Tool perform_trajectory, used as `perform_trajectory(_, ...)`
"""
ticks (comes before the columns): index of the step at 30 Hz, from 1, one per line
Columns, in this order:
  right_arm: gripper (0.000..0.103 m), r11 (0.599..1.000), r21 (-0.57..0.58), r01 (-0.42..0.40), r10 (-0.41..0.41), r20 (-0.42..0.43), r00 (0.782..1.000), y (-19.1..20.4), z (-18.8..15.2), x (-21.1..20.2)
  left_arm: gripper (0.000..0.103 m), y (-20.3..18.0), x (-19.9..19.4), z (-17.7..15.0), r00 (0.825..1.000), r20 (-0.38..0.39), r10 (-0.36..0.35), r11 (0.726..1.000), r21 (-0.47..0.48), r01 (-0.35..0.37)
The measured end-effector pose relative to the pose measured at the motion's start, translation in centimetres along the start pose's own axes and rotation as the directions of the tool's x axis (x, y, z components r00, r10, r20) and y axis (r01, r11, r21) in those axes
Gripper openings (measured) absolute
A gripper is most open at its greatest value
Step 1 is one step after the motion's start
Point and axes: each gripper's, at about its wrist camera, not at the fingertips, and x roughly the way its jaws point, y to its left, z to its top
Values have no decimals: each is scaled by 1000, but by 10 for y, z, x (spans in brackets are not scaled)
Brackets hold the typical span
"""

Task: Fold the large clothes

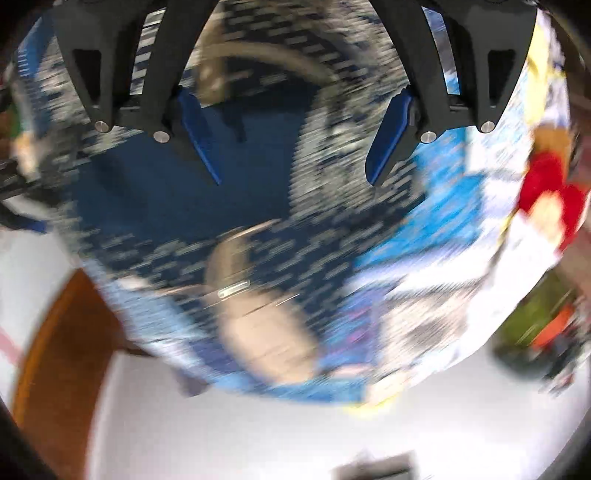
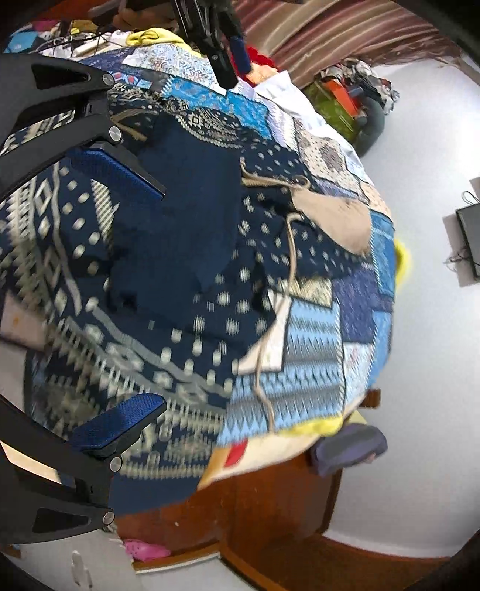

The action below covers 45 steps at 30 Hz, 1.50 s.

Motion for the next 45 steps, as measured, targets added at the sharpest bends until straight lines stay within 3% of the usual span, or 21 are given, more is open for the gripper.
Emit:
perform_trajectory(3, 102, 999, -46, 25, -26, -19, 999, 20, 1, 20, 78, 38, 33, -32, 992, -95, 83, 996, -12, -85)
perform_trajectory(6, 102, 984, -134, 115, -122, -49, 991, 39, -4, 43, 78, 61, 74, -59, 972, -184, 143, 989, -10, -148)
perform_trajectory(9, 102, 942, -231, 243, -268, -84, 960, 44, -14, 64, 79, 80, 103, -82, 955, -247, 164, 984, -33, -178)
perform_trajectory(10, 102, 928, -258, 269, -300, -85, 950, 43, -18, 67, 82, 85, 107, -87, 958, -247, 148, 985, -54, -165)
perform_trajectory(13, 102, 935, -243, 258, -285, -84, 955, 30, -25, 59, 91, 104, 110, -97, 970, -225, 93, 979, -154, -130)
perform_trajectory(16, 102, 952, -186, 244, -266, -107, 958, 11, -28, 47, 91, 117, 110, -106, 974, -220, 52, 977, -192, -95)
perform_trajectory(21, 102, 971, -116, 211, -226, -139, 964, -5, -42, 25, 91, 107, 102, -125, 950, -215, 224, 972, -16, -233)
perform_trajectory(25, 102, 960, -100, 262, -270, -85, 959, -14, -51, -8, 90, 108, 88, -133, 943, -237, 235, 970, -10, -244)
perform_trajectory(31, 102, 970, 54, 239, -239, -2, 971, -57, -50, -67, 90, 96, 37, -114, 958, -142, 251, 966, -25, -257)
perform_trajectory(36, 102, 946, 267, 185, -194, 5, 981, -112, -55, -87, 90, 64, 16, -63, 982, -35, 186, 981, -50, -187)
perform_trajectory(40, 102, 886, 445, 135, -136, -29, 990, -165, -71, -76, 90, 32, 17, -30, 998, -7, 69, 996, -53, -69)
perform_trajectory(45, 102, 795, 594, 123, -75, -105, 992, -217, -98, -42, 90, -13, 53, 2, 997, -55, -51, 998, -46, 48)
